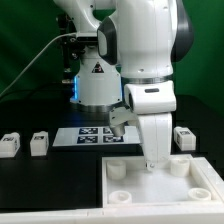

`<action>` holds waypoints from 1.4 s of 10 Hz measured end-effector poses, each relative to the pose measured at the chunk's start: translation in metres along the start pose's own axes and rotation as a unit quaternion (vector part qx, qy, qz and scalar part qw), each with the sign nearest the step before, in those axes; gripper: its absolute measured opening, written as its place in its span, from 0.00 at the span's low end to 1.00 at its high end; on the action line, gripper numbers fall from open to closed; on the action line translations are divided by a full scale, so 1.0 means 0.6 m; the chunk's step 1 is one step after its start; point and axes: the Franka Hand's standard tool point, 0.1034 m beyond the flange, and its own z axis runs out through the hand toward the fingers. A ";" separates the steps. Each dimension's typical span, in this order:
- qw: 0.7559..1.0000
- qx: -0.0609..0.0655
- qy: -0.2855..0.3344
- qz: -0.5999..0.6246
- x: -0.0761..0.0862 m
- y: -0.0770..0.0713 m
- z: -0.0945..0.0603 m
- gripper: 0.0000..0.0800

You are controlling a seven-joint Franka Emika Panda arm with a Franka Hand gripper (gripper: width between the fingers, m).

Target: Assemble one leg

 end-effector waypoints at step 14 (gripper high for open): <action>0.999 -0.005 -0.001 0.041 0.004 0.001 -0.017 0.81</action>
Offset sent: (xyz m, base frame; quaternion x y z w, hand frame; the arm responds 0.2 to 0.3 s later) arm 0.0000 0.0000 0.0000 0.0000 0.0000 0.0000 1.0000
